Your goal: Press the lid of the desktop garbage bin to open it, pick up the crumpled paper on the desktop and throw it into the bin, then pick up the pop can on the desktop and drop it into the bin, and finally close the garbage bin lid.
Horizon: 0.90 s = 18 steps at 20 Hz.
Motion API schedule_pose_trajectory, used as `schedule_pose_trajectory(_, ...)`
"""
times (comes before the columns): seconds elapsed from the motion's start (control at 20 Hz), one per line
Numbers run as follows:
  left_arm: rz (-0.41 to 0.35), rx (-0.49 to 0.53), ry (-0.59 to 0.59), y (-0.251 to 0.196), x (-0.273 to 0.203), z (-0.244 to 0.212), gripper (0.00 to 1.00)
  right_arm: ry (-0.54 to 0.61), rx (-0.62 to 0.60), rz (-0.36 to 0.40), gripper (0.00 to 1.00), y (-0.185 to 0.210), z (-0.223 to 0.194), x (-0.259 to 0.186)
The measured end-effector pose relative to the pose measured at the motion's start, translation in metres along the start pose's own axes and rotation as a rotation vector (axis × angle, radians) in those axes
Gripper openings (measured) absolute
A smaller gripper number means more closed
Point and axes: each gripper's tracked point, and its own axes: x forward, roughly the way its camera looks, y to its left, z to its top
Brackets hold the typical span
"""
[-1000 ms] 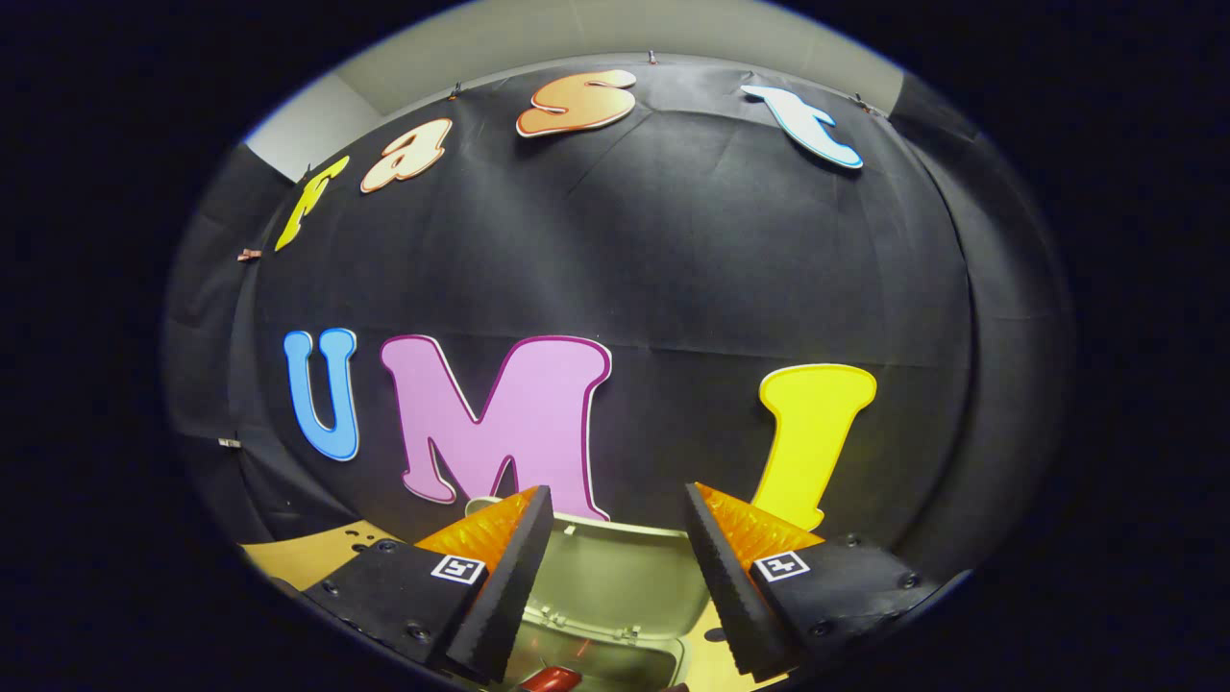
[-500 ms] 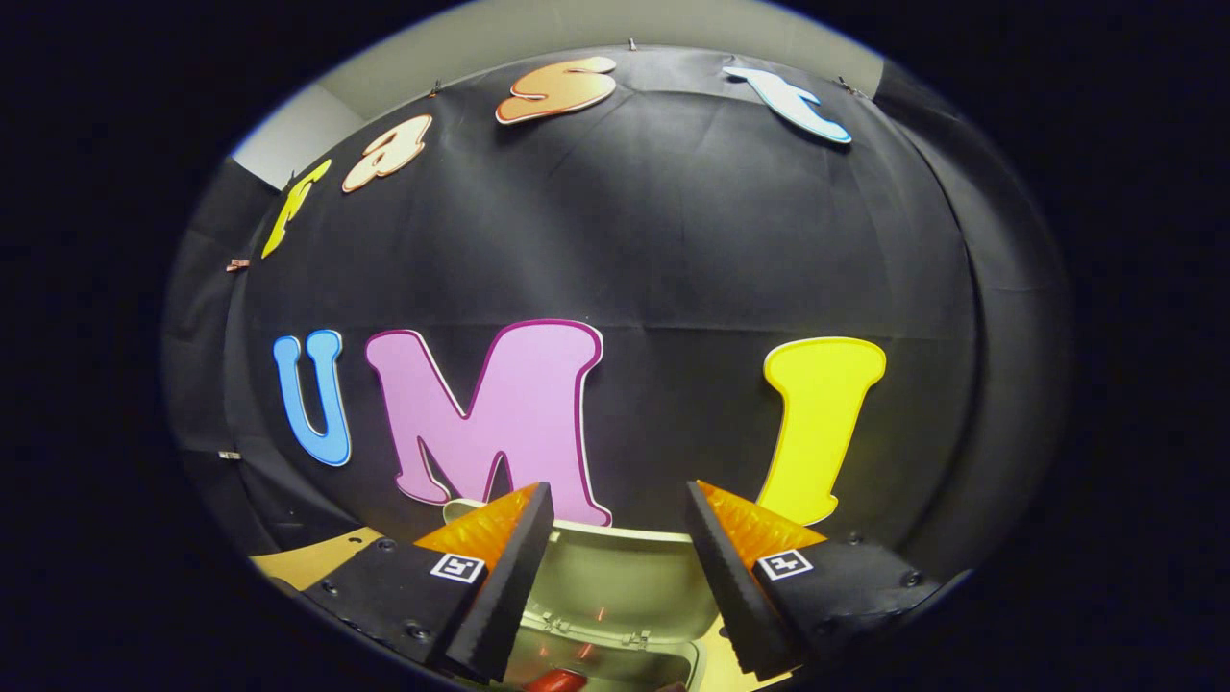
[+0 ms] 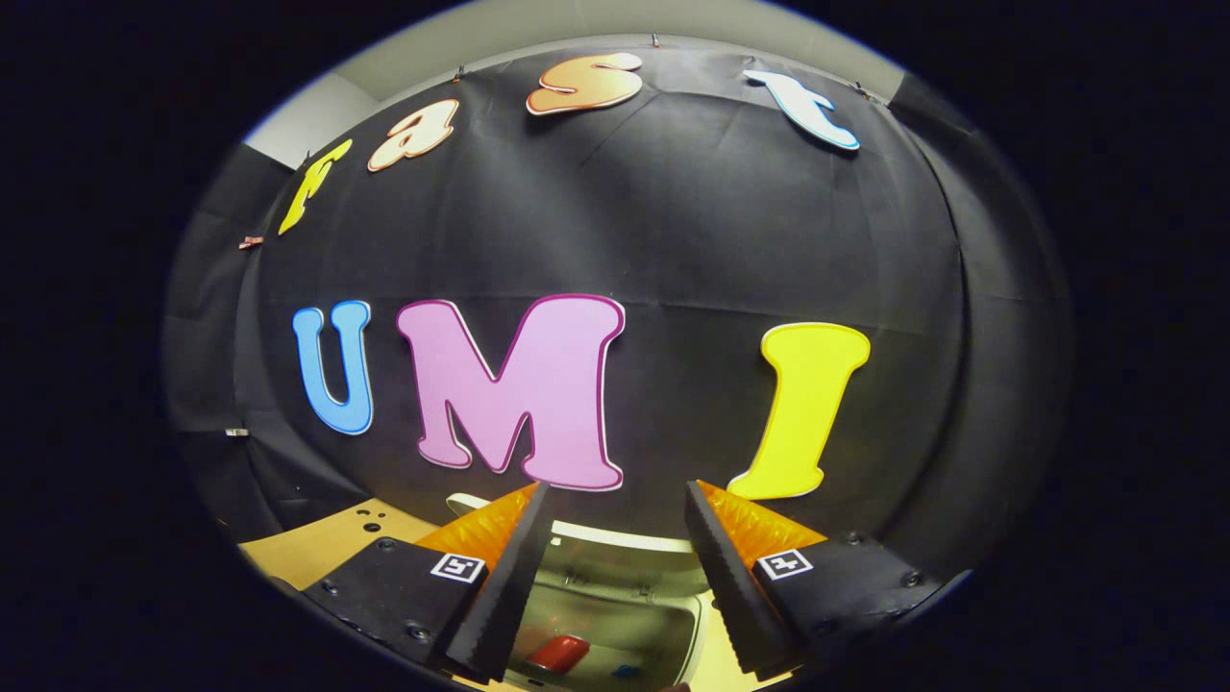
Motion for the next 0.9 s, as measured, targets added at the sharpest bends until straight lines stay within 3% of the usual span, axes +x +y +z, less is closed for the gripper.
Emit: schedule_pose_trajectory(0.9,-0.015,0.003,-0.024,0.039,-0.021,-0.002,0.94,0.207,-0.055,-0.012,0.87,0.033,-0.099,-0.034)
